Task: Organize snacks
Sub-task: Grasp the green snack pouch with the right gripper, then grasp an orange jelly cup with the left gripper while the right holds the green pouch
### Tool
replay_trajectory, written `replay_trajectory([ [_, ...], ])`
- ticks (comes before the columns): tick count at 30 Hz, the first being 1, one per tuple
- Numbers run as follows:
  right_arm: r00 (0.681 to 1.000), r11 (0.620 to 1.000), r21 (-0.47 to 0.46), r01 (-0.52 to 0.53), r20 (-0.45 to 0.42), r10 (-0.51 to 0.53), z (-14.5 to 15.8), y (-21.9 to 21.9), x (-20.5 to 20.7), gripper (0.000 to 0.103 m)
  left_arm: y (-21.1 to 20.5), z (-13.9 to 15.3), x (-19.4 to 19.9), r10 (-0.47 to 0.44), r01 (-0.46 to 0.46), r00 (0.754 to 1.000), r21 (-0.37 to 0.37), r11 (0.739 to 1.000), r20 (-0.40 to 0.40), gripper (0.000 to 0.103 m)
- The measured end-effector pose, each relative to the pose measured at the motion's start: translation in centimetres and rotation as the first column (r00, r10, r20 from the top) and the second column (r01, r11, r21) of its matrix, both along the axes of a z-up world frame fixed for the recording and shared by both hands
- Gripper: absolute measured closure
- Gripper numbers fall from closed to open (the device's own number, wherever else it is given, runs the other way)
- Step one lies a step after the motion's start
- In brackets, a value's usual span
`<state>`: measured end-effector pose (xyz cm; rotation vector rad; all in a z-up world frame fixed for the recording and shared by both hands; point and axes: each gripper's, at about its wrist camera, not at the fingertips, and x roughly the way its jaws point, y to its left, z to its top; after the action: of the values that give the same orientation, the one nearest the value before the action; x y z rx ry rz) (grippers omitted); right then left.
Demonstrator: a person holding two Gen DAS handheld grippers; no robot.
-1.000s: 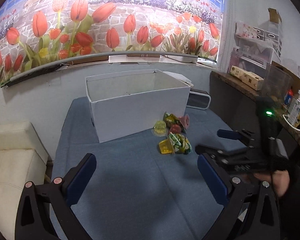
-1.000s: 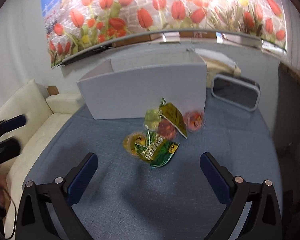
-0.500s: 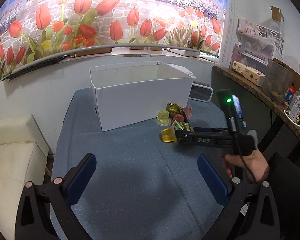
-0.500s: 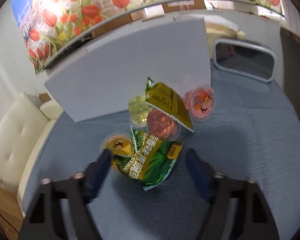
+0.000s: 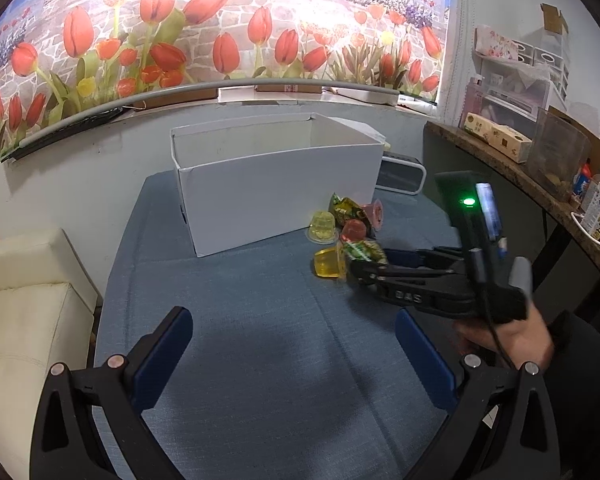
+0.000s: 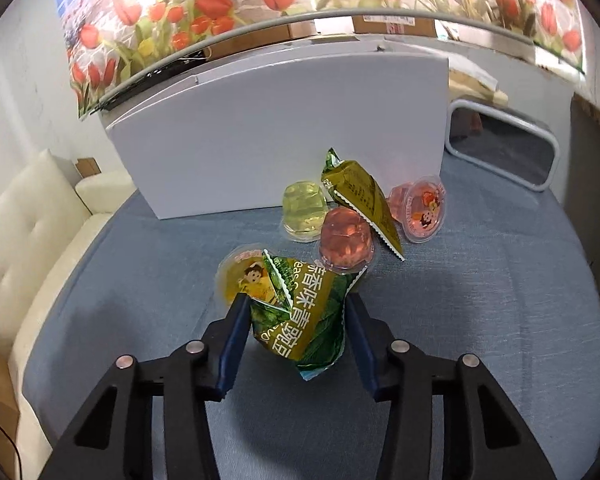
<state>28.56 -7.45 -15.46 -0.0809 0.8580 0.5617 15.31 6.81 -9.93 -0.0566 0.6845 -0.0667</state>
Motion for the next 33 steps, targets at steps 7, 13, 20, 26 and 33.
replay_trajectory([
  [7, 0.988, 0.999, -0.043, -0.024, 0.151, 0.030, 4.6, -1.8, -3.8, 0.053, -0.5, -2.1, 2.2, 0.008, -0.008, 0.999, -0.005, 1.000, -0.038, 0.000],
  [13, 0.982, 1.000, 0.021, -0.018, 0.189, 0.014, 7.6, -5.6, -6.9, 0.053, -3.3, -4.6, 6.3, -0.032, 0.031, 0.997, -0.008, 0.999, -0.075, 0.000],
  [20, 0.981, 0.998, 0.065, 0.010, 0.191, -0.022, 8.5, -9.1, -8.9, 0.053, -5.9, -6.2, 11.5, -0.011, 0.013, 0.996, 0.015, 1.000, -0.086, 0.000],
  [26, 0.983, 0.995, 0.087, 0.039, 0.177, -0.054, 8.2, -11.4, -9.4, 0.053, -6.8, -7.9, 14.2, 0.043, -0.037, 0.993, 0.051, 0.998, -0.108, 0.000],
  [33, 0.985, 0.993, 0.110, 0.044, 0.160, -0.062, 8.0, -12.3, -9.2, 0.053, -7.1, -8.9, 15.3, 0.061, -0.050, 0.987, 0.074, 0.996, -0.152, 0.009],
])
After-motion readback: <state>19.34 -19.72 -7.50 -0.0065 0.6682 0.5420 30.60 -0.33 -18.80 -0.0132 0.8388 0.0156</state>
